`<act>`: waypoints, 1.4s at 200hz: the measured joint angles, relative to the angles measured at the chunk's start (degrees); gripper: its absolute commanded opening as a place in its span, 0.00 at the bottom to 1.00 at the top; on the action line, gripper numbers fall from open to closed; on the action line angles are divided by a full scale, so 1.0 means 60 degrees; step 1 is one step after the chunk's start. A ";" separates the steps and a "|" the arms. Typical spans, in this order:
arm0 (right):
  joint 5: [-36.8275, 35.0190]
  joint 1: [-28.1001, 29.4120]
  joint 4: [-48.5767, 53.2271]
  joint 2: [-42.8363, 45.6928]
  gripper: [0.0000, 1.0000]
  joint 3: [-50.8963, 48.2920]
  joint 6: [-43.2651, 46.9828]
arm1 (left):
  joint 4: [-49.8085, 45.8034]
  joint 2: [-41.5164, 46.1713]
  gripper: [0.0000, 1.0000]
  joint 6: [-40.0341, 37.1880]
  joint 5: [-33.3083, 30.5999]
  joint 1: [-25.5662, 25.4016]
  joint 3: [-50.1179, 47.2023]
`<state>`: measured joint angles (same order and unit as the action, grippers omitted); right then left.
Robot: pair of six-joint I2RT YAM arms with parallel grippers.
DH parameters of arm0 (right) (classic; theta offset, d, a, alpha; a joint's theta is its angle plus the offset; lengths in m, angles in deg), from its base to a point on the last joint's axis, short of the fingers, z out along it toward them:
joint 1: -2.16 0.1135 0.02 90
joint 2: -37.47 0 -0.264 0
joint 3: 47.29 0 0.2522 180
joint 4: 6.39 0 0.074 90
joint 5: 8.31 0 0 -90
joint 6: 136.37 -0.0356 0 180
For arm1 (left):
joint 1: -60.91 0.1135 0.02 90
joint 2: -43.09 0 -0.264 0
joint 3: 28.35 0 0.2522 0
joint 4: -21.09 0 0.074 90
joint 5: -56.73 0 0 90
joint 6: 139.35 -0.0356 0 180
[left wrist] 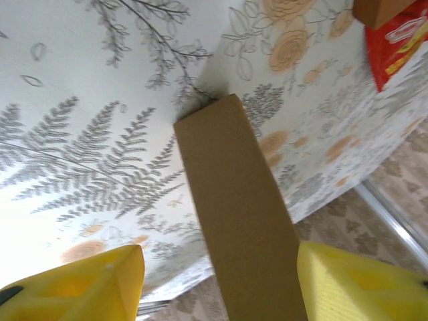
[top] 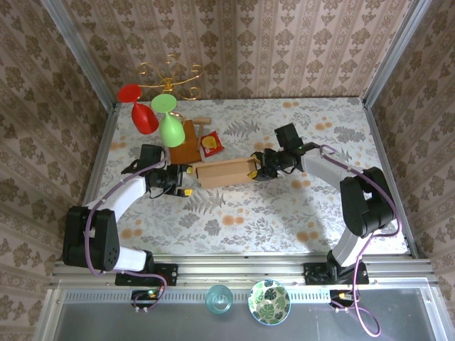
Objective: Fold the paper box
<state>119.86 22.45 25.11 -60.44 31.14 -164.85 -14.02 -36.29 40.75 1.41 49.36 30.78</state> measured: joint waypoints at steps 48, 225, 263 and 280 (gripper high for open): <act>0.0022 -0.0160 0.0423 0.0011 0.41 0.0087 0.0062 | -0.2663 0.0820 0.37 -0.3952 -0.2040 0.0051 0.2102; 0.0171 -0.0448 0.0976 0.0007 0.41 0.0321 0.0539 | -0.5016 -0.0922 0.30 -1.3114 -0.4692 -0.3257 0.5457; 0.0175 -0.0466 0.0973 0.0004 0.40 0.0321 0.0539 | -0.5020 -0.0922 0.20 -1.3107 -0.4761 -0.3319 0.5453; 0.0175 -0.0466 0.0973 -0.0004 0.40 0.0321 0.0539 | -0.5020 -0.0922 0.17 -1.3034 -0.4776 -0.3319 0.5453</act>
<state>120.91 19.66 30.95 -60.46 33.06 -161.62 -44.14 -41.82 -37.45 -27.25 29.45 63.50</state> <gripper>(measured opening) 0.431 0.186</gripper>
